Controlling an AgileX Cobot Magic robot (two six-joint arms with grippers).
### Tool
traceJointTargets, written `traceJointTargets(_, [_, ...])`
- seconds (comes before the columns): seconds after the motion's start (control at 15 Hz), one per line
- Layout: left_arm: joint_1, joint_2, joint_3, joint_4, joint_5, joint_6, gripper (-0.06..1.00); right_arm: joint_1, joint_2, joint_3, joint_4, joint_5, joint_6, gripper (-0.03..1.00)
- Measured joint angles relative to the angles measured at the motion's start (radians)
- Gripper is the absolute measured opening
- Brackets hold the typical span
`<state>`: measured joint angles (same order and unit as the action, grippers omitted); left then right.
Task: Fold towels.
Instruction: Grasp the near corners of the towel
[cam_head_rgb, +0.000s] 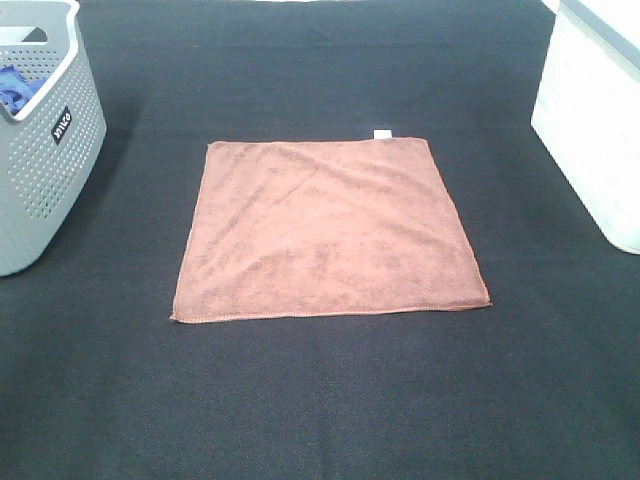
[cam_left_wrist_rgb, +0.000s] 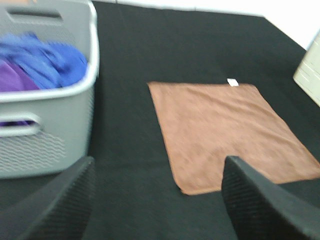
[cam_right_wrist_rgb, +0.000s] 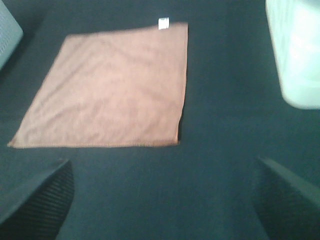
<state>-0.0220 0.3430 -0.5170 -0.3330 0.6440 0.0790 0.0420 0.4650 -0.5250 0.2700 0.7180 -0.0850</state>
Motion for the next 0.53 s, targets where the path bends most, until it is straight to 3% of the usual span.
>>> traceJointTargets(0.2, [0.000, 0.300, 0.000, -0.205, -0.010, 0.137, 0.68, 0.000, 0.257, -0.075, 0.007, -0.008, -0.042, 0.89])
traceJointTargets(0.33, [0.000, 0.498, 0.000, -0.353, -0.038, 0.292, 0.68, 0.000, 0.403, -0.126, 0.016, -0.011, -0.074, 0.89])
traceJointTargets(0.4, [0.000, 0.498, 0.000, -0.353, -0.038, 0.292, 0.68, 0.000, 0.403, -0.126, 0.016, -0.011, -0.074, 0.89])
traceJointTargets(0.47, [0.000, 0.589, 0.000, -0.430, -0.047, 0.372, 0.68, 0.000, 0.487, -0.147, 0.031, -0.013, -0.090, 0.89])
traceJointTargets(0.53, [0.000, 0.729, 0.000, -0.574, -0.066, 0.508, 0.68, 0.000, 0.609, -0.171, 0.064, -0.013, -0.110, 0.89])
